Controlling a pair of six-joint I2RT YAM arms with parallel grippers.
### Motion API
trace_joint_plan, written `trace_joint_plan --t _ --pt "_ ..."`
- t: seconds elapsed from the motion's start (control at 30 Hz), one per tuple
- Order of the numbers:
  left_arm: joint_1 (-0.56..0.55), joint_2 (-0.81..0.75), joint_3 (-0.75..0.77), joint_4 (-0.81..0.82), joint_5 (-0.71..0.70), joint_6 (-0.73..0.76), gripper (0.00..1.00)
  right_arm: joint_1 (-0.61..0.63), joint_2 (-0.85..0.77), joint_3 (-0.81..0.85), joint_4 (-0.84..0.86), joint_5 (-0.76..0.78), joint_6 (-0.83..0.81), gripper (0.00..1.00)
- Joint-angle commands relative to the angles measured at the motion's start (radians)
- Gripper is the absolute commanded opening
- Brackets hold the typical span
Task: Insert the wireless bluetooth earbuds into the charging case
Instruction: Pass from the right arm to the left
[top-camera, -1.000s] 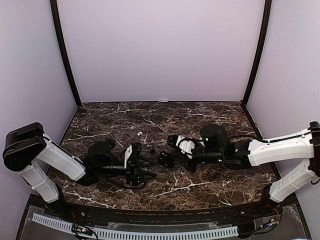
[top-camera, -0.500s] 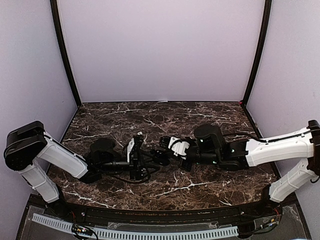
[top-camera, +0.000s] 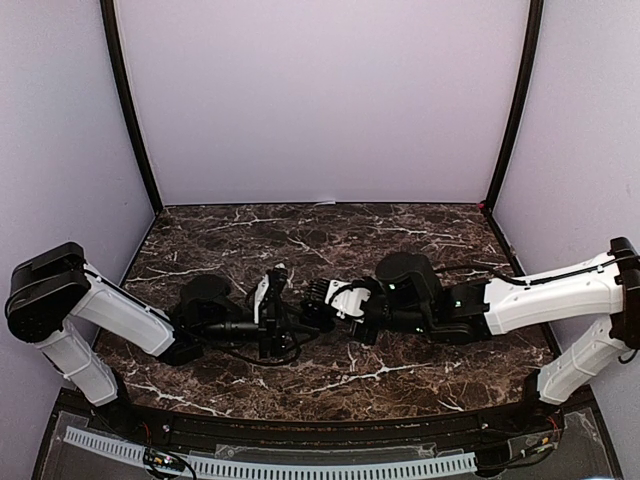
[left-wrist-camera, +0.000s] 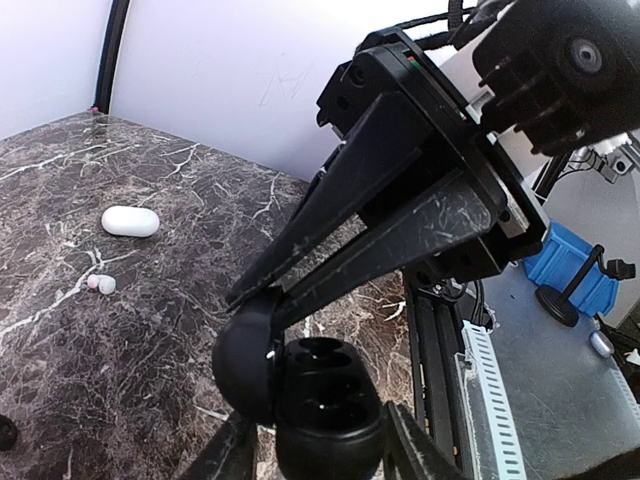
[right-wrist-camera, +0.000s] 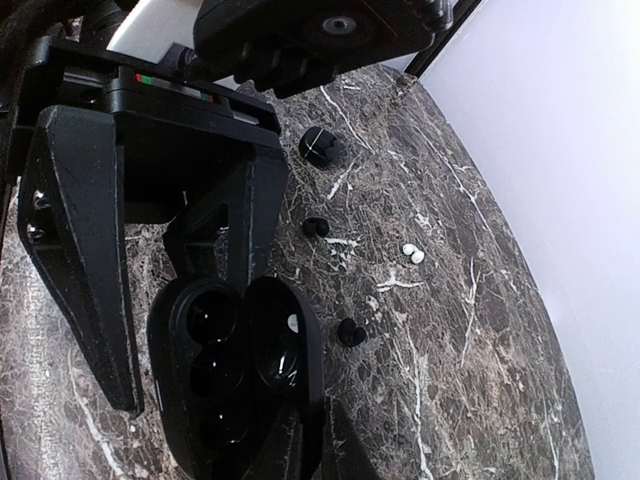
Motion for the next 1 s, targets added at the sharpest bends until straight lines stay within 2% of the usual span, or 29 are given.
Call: trace_joint_plan --t 0.0,0.07,0.13,0.33,0.4,0.53,0.97 --pt "0.003 -0.033 0.025 -0.024 0.02 -0.006 0.52 0.017 0.007 0.026 0.017 0.032 -0.016 0.08" --pt "0.003 -0.034 0.025 -0.025 0.026 -0.009 0.56 0.021 0.008 0.025 0.015 0.041 -0.02 0.08" --pt "0.004 -0.034 0.028 -0.027 0.031 -0.007 0.55 0.023 0.008 0.026 0.013 0.046 -0.022 0.08" --pt "0.005 -0.029 0.031 -0.041 0.038 0.009 0.41 0.027 0.017 0.027 0.011 0.046 -0.024 0.08" --pt "0.005 -0.028 0.032 -0.041 0.042 0.012 0.31 0.03 0.02 0.028 0.011 0.046 -0.025 0.09" --pt "0.005 -0.027 0.032 -0.044 0.05 0.025 0.24 0.03 0.02 0.02 0.021 0.048 -0.024 0.16" --pt "0.028 -0.042 -0.02 0.027 0.061 0.039 0.21 0.027 -0.066 -0.077 0.077 -0.024 -0.01 0.36"
